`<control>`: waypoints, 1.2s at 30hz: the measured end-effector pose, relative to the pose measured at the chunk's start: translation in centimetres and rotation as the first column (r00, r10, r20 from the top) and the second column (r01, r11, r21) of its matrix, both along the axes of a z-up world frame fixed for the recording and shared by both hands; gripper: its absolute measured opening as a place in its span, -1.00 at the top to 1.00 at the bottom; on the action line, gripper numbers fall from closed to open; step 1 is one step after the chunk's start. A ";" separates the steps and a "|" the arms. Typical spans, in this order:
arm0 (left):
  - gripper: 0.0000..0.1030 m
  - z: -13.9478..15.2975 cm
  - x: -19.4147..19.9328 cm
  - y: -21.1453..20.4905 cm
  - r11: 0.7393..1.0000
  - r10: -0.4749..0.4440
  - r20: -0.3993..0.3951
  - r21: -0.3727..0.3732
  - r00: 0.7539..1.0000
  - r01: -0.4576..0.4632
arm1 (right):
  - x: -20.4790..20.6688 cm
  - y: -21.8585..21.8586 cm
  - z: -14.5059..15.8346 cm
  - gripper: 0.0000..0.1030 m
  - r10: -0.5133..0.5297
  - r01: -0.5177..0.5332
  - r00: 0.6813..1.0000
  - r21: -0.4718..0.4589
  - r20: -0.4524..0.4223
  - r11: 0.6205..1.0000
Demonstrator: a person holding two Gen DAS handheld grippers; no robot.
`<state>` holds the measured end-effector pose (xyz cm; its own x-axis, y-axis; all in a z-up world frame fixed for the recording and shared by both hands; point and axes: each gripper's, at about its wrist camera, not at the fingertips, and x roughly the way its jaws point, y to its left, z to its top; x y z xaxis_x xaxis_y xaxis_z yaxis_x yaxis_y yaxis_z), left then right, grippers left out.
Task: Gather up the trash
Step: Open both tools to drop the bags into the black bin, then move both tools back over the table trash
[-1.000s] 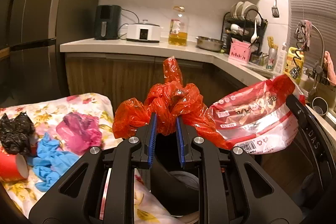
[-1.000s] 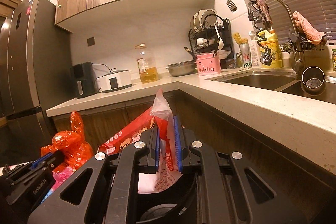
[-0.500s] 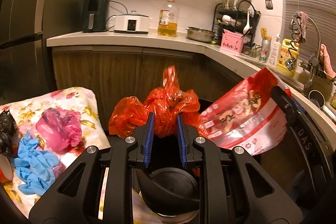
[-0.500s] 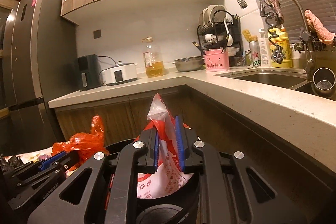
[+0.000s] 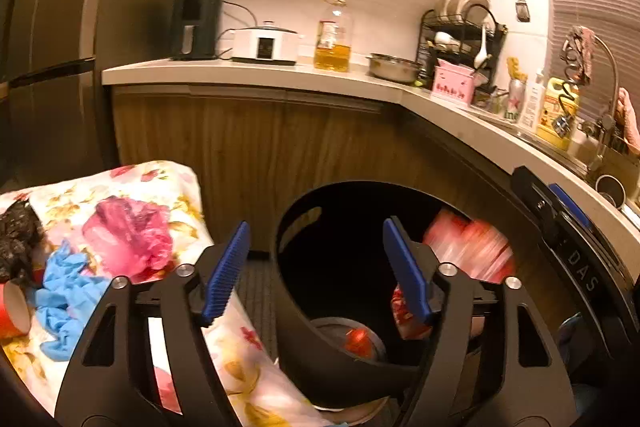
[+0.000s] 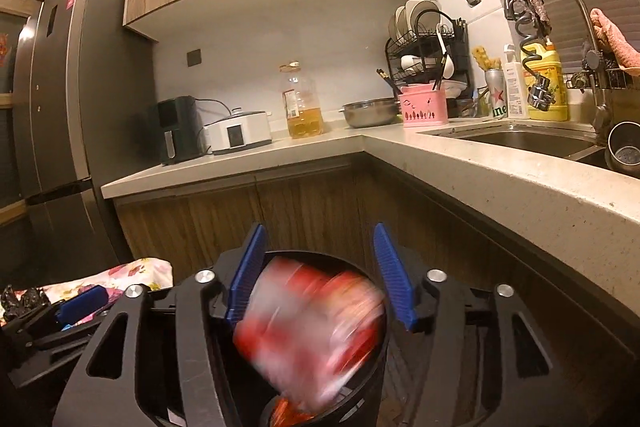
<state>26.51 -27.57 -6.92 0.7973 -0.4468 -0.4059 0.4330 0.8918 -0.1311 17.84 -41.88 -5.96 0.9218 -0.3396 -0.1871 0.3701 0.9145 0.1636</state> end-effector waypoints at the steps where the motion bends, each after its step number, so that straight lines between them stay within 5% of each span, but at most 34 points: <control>1: -0.42 0.1 -0.2 0.3 1.000 0.014 0.004 0.003 1.000 -0.014 | -0.1 0.1 0.0 -0.18 0.002 -0.002 1.000 -0.002 -0.003 1.000; 11: -0.67 0.5 -2.7 3.7 0.991 0.132 0.040 0.019 0.990 -0.133 | -1.7 1.7 -0.2 -0.51 0.028 -0.028 0.999 0.005 -0.014 1.000; 21: -0.72 0.3 -5.6 9.6 0.958 0.282 0.065 0.036 0.957 -0.284 | -3.4 5.0 -0.1 -0.69 0.093 -0.093 0.996 0.017 -0.015 0.996; 27: -0.72 -0.1 -7.2 14.2 0.924 0.378 0.071 0.040 0.923 -0.381 | -4.2 7.6 -0.1 -0.69 0.147 -0.147 0.989 0.014 -0.016 0.989; 36: -0.72 -1.2 -9.5 23.8 0.835 0.545 0.068 0.047 0.836 -0.548 | -4.5 12.5 -1.0 -0.69 0.256 -0.255 0.966 0.029 -0.042 0.966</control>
<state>17.01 -3.82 -8.12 0.9241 0.0921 -0.3709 -0.1225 0.9907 -0.0593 13.31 -29.40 -6.94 0.9678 -0.0889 -0.2357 0.1320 0.9758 0.1743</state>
